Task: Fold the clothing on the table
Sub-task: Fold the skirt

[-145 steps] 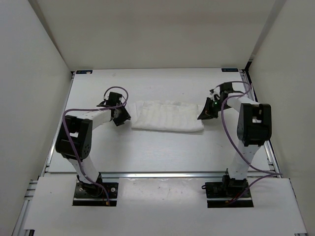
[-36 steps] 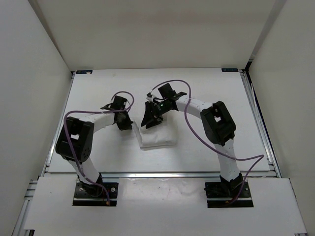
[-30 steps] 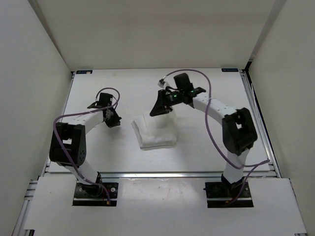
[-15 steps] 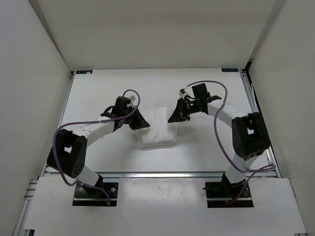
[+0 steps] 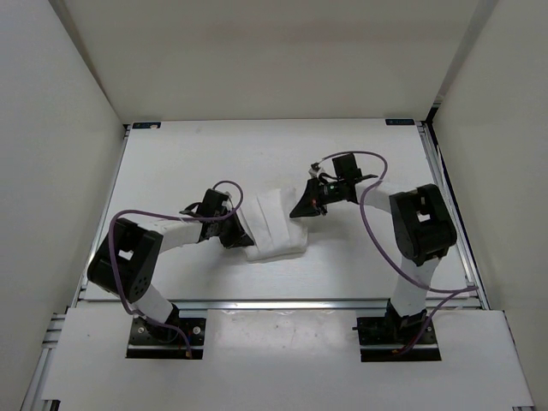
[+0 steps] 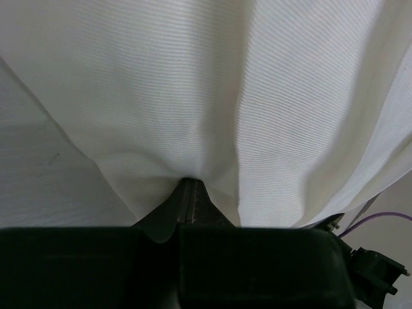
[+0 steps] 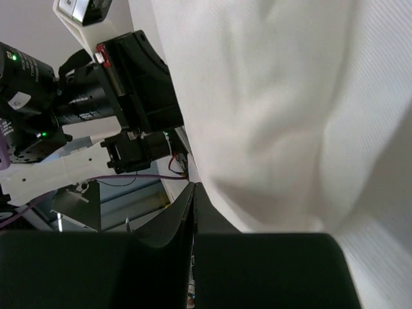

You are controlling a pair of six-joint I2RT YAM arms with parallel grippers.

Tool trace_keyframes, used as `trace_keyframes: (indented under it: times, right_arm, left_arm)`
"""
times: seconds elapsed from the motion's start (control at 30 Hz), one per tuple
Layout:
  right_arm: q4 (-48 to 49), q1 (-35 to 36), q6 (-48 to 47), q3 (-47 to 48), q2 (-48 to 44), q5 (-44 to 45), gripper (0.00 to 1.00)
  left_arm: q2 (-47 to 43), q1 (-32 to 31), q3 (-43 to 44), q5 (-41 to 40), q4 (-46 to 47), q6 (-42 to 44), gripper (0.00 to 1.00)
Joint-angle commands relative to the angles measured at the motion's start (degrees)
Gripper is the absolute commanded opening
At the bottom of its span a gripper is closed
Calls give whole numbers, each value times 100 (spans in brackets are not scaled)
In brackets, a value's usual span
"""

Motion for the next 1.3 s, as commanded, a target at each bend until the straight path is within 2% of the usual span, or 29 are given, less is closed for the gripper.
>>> trace_keyframes:
  times: [0.0,0.13,0.23,0.33,0.43,0.5,0.63,0.73,0.83,0.9,0.93,0.97,1.0,1.13,1.2,1.27]
  right_arm:
    - [609,159,306,392,323,-483,0]
    - [189,282,70,779,876,-308,0]
    - [-374,378,-229,999,1307,193,0]
    - [-508,326,-335,982,1571,440,0]
    - [-552,133,-405,894,1335,572,0]
    - [-429,19,-405,938,775,555,0]
    - [123,-209,-195,859,-437,318,1]
    - [580,-525,192,473,-1299,168,3]
    - [661,-964,412,-272,-2090,238,14]
    - [320,-1290,229,-642,-2505,387,27]
    - [-39,-1457,45,-827,-2741,614,30]
    - [-242,-1658,-88,-890,-2979,677,41]
    - [-653,-1765,-333,-1021,-3068,947,46]
    - [-1814,-1968,-984,-1276,-3341,1773,48]
    - [-2053,-2194,-1108,-1321,-3289,2056,49]
    - [-2186,-2336,-1213,-1452,-3263,2102,49]
  left_arm:
    - [76,62,-256,-646,-331,230,0]
    - [-12,63,-274,-769,-419,282,0]
    - [-135,89,-239,-848,-533,370,0]
    - [-371,176,-160,-953,-682,458,0]
    - [-662,308,111,-1015,-937,643,0]
    - [-838,501,323,-937,-1122,809,1]
    - [-1294,958,815,-366,-1218,968,19]
    - [-1532,1090,1123,-347,-1481,1143,29]
    - [-1734,1091,1176,-566,-1719,1398,38]
    - [-1962,1073,993,-558,-1834,1513,49]
    - [-1998,1117,931,-654,-1930,1591,51]
    - [-2103,1108,869,-716,-1974,1627,58]
    - [-2208,1134,799,-786,-2131,1697,65]
    - [-2473,1275,526,-1226,-2422,1987,70]
    - [-2490,1381,482,-1454,-2598,2127,72]
    - [-2517,1477,394,-1350,-2607,2189,74]
